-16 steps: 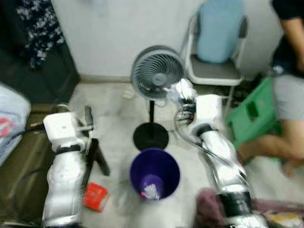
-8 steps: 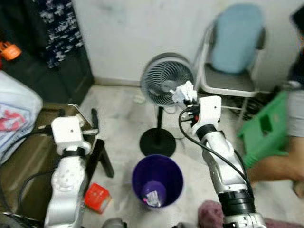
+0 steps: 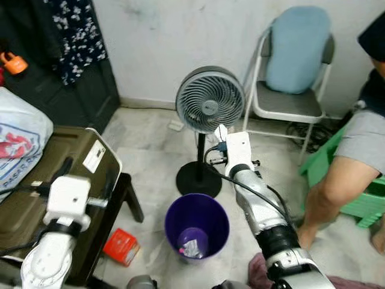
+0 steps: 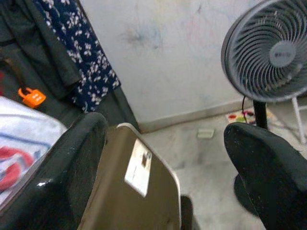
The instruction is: Clean up the room
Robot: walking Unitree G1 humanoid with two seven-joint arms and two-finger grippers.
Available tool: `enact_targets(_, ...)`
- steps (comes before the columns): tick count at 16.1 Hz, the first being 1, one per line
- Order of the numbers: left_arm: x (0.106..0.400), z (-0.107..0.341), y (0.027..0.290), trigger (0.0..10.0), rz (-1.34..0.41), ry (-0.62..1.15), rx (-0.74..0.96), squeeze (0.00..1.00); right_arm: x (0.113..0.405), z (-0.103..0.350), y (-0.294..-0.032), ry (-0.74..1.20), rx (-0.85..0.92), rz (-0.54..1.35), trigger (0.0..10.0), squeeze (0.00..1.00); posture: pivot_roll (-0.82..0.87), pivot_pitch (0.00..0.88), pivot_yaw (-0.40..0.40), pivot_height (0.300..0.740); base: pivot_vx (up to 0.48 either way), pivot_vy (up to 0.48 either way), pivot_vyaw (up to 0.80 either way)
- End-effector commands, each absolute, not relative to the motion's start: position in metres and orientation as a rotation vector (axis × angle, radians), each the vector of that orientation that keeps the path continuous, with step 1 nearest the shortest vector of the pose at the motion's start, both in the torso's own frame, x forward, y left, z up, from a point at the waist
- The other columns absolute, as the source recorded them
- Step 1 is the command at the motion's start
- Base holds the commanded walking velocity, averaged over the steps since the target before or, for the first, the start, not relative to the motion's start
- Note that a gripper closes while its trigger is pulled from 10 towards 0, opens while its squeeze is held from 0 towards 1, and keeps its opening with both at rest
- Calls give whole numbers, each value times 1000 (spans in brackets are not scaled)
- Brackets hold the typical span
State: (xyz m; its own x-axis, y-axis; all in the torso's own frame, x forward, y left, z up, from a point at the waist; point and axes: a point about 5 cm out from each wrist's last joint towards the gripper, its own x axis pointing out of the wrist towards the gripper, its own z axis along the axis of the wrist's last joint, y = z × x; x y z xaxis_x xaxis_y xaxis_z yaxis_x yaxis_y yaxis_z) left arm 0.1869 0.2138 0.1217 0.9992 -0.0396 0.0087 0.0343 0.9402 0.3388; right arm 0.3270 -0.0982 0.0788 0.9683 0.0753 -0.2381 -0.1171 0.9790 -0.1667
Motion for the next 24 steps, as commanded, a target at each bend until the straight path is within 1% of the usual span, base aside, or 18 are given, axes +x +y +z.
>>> enact_targets(1, 185, 128, 215, 10000, -52, -27, 349, 0, 330, 81, -100, 205, -226, 73, 10000, 0, 141, 53, 26, 740, 0, 0, 0)
enact_targets(2, 180, 130, 216, 10000, -81, -19, 364, 0, 332, 75, -101, 271, -184, 75, 10000, 0, 154, 70, 42, 740, 0, 0, 0)
enact_targets(3, 178, 131, 215, 10000, -94, -14, 369, 0, 333, 73, -101, 290, -174, 75, 10000, 0, 154, 70, 42, 740, 0, 0, 0)
enact_targets(4, 170, 134, 215, 10000, -136, 0, 389, 0, 334, 67, -103, 343, -152, 23, 10000, 0, 179, 108, 78, 740, 0, 0, 0)
enact_targets(5, 168, 135, 215, 10000, -150, 4, 398, 0, 334, 64, -103, 361, -146, 5, 10000, 0, 179, 108, 78, 740, 0, 0, 0)
enact_targets(6, 165, 139, 216, 10000, -175, 8, 417, 0, 333, 58, -101, 395, -138, -14, 10000, 0, 202, 137, 118, 740, 0, 0, 0)
enact_targets(7, 163, 144, 217, 10000, -198, 10, 433, 0, 331, 51, -98, 426, -130, -23, 10000, 0, 210, 145, 132, 740, 0, 0, 0)
enact_targets(8, 162, 147, 217, 10000, -213, 12, 443, 0, 329, 47, -96, 446, -125, -28, 10000, 0, 210, 145, 132, 740, 0, 0, 0)
enact_targets(9, 164, 154, 217, 10000, -229, 4, 452, 0, 324, 38, -91, 491, -88, -38, 10000, 0, 220, 171, 177, 740, 0, 0, 0)
enact_targets(10, 169, 159, 213, 10000, -256, -6, 447, 0, 321, 33, -86, 529, -57, -51, 10000, 0, 223, 179, 190, 740, 0, 0, 0)
enact_targets(13, 171, 168, 205, 10000, -321, -23, 458, 0, 316, 26, -72, 595, -7, -78, 10000, 0, 248, 197, 229, 740, 0, 0, 0)
enact_targets(15, 169, 173, 205, 10000, -333, -14, 461, 0, 313, 19, -75, 640, -28, -130, 10000, 0, 262, 208, 246, 740, 0, 0, 0)
enact_targets(18, 168, 173, 207, 10000, -334, 12, 463, 0, 316, 21, -89, 619, -52, -217, 10000, 0, 257, 217, 249, 740, 0, 0, 0)
enact_targets(19, 168, 172, 207, 10000, -334, 15, 460, 0, 316, 21, -89, 624, -49, -215, 10000, 216, 253, 218, 249, 740, 0, 0, 0)
enact_targets(20, 169, 172, 203, 10000, -338, 17, 451, 0, 317, 21, -88, 626, -27, -205, 10000, 1000, 251, 218, 245, 740, 0, 0, 0)
enact_targets(24, 170, 171, 203, 10000, -322, 17, 443, 0, 322, 28, -88, 575, -32, -203, 10000, 1000, 242, 219, 232, 740, 0, 0, 0)
